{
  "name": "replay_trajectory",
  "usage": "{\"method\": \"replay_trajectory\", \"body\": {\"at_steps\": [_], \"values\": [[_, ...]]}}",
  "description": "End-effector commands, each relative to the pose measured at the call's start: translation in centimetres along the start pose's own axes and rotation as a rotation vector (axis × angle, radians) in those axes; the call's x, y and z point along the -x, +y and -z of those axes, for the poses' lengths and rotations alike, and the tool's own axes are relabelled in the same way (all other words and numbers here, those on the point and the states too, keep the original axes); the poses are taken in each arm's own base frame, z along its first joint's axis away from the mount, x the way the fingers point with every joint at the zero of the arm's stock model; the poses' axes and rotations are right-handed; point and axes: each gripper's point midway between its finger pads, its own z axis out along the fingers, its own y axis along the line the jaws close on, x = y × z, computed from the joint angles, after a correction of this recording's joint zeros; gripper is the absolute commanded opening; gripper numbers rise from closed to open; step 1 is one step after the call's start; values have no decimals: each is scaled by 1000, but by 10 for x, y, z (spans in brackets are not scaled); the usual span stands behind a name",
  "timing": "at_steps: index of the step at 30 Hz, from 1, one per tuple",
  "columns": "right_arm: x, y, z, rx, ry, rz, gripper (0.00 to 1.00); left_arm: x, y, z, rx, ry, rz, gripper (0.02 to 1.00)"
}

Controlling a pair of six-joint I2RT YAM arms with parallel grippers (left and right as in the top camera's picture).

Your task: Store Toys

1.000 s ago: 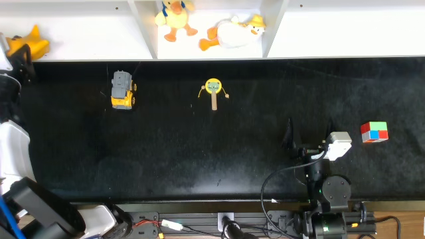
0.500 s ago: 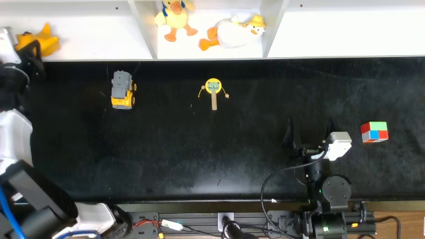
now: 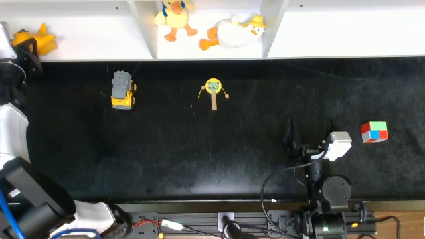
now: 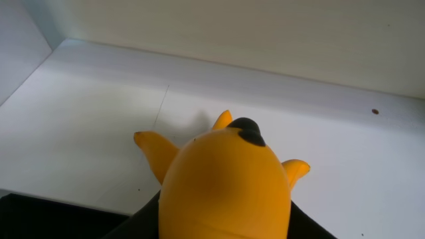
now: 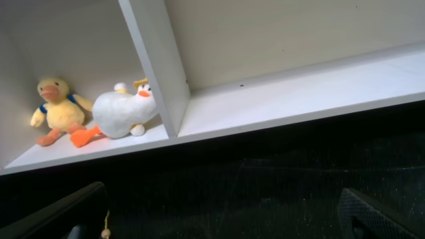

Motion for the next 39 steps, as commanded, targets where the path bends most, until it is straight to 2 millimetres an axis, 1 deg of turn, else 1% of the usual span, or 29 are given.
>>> {"method": "replay_trajectory", "body": {"at_steps": [1,5,12,16,18,21,31,34,39], "values": [[-4,-1,0,-5,1,-7,996,22,1,1,8,-38,5,332],[-4,-1,0,-5,1,-7,998,26,0,-2,-11,-37,12,332],[-4,-1,0,-5,1,-7,996,22,-2,-23,-35,29,29,323],[-4,-1,0,-5,1,-7,993,21,-3,-31,-42,58,39,323],[-4,-1,0,-5,1,-7,993,23,-4,-31,-41,58,37,321],[-4,-1,0,-5,1,-7,993,21,2,-31,-3,75,40,325],[-4,-1,0,-5,1,-7,996,12,1,-30,-6,109,58,332],[-4,-1,0,-5,1,-7,996,14,0,-30,-7,112,69,318],[-4,-1,0,-5,1,-7,998,25,0,-27,2,109,71,305]]}}
